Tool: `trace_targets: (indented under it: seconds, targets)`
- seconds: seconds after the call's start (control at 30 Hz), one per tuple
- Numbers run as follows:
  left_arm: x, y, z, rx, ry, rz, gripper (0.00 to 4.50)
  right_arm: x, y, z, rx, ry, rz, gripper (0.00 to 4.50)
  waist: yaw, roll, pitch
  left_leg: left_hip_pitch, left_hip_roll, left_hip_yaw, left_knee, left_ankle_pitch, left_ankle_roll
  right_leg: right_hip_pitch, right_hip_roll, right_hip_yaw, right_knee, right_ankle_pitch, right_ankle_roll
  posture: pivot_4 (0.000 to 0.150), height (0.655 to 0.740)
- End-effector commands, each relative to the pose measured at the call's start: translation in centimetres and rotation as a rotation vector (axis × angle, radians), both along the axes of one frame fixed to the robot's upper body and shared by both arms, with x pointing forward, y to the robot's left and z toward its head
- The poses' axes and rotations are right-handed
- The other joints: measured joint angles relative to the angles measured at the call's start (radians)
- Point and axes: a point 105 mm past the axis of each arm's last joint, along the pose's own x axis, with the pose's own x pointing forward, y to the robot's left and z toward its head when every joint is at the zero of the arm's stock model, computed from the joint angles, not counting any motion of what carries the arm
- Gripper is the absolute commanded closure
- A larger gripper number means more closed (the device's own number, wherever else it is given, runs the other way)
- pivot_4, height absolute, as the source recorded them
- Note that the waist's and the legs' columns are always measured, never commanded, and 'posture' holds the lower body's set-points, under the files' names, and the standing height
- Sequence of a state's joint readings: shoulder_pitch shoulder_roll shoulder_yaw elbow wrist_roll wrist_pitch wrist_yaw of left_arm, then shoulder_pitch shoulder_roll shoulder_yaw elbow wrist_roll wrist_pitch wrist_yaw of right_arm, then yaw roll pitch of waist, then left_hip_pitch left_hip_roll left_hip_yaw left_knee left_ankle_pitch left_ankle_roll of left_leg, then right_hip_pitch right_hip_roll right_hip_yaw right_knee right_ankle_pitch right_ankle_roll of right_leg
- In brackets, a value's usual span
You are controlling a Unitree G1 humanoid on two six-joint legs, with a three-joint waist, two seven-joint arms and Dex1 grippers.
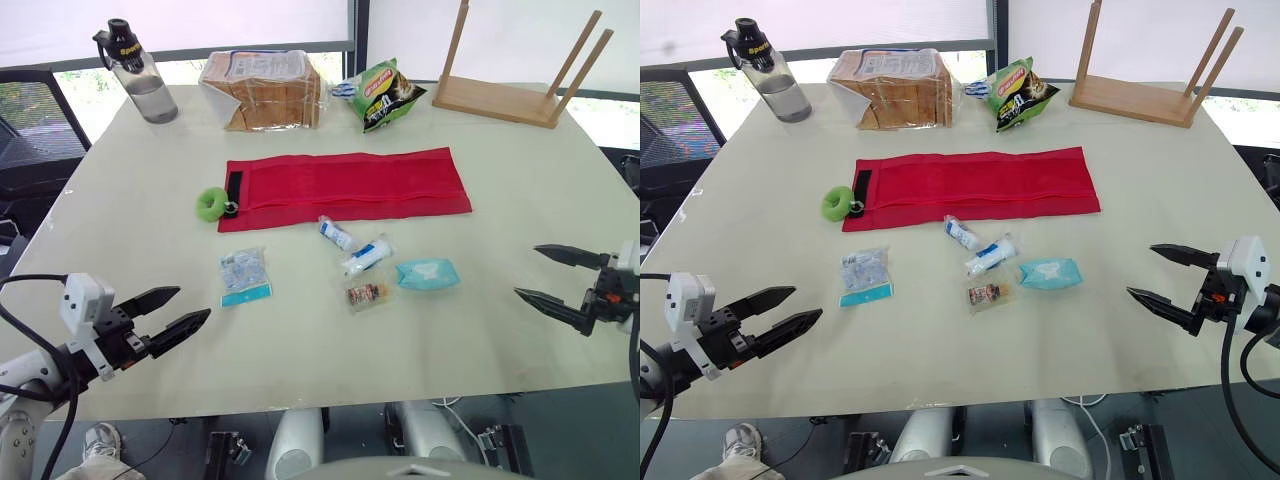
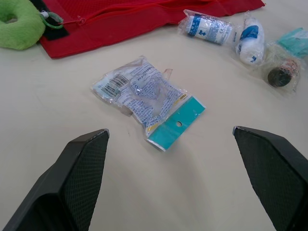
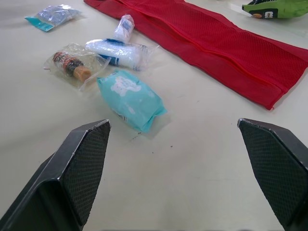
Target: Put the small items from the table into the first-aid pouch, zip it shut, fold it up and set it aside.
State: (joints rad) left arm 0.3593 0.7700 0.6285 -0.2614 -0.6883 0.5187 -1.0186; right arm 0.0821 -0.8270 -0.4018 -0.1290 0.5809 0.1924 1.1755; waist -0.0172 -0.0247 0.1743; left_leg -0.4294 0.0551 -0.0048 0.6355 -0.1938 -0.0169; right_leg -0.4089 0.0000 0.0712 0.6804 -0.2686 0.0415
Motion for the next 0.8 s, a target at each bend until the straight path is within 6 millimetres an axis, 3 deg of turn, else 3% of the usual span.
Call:
trace_targets:
  seconds: [0.03, 0.33, 0.43, 0.57, 0.8]
  targets:
    - [0.4, 0.0, 0.7, 0.002, -0.016, 0.008, 0.1, 0.2, 0.8, 2.0, 0.025, -0.078, 0.026, 0.0, 0.0, 0.0, 0.0, 0.0, 0.0, 0.0, 0.0, 0.0, 0.0, 0.0, 0.0, 0.0, 0.0, 0.0, 0.0, 0.15, 0.74]
    - [2.1, 0.8, 1.3, -0.032, -0.022, 0.114, 0.1, 0.9, 6.0, 5.8, 0.085, -0.177, 0.168, 0.0, 0.0, 0.0, 0.0, -0.001, 0.0, -0.001, 0.0, 0.0, 0.0, 0.0, 0.001, 0.0, 0.0, 0.003, 0.002, 0.15, 0.74]
    - [2.3, 1.4, 0.5, -0.045, 0.122, 0.181, 0.1, 0.5, 8.4, 7.3, 0.097, -0.187, 0.262, 0.0, 0.0, 0.0, 0.0, -0.001, 0.0, -0.001, 0.0, 0.0, 0.0, 0.0, 0.0, 0.0, 0.0, 0.003, 0.002, 0.15, 0.74]
    - [2.5, 0.9, 1.0, -0.251, 0.332, 0.173, 0.1, -1.1, 12.2, 9.5, 0.076, -0.171, 0.473, 0.0, -0.003, 0.001, 0.001, 0.0, 0.0, -0.002, 0.001, 0.0, 0.0, -0.001, 0.001, -0.001, 0.004, 0.002, 0.004, 0.15, 0.74]
    - [3.9, 0.8, 0.3, -0.339, 0.485, 0.21, 0.1, -1.8, 14.9, 10.7, 0.018, -0.188, 0.625, 0.0, 0.0, 0.0, 0.0, -0.002, 0.0, -0.003, 0.001, 0.0, 0.0, -0.001, 0.0, -0.003, 0.002, 0.004, 0.001, 0.15, 0.74]
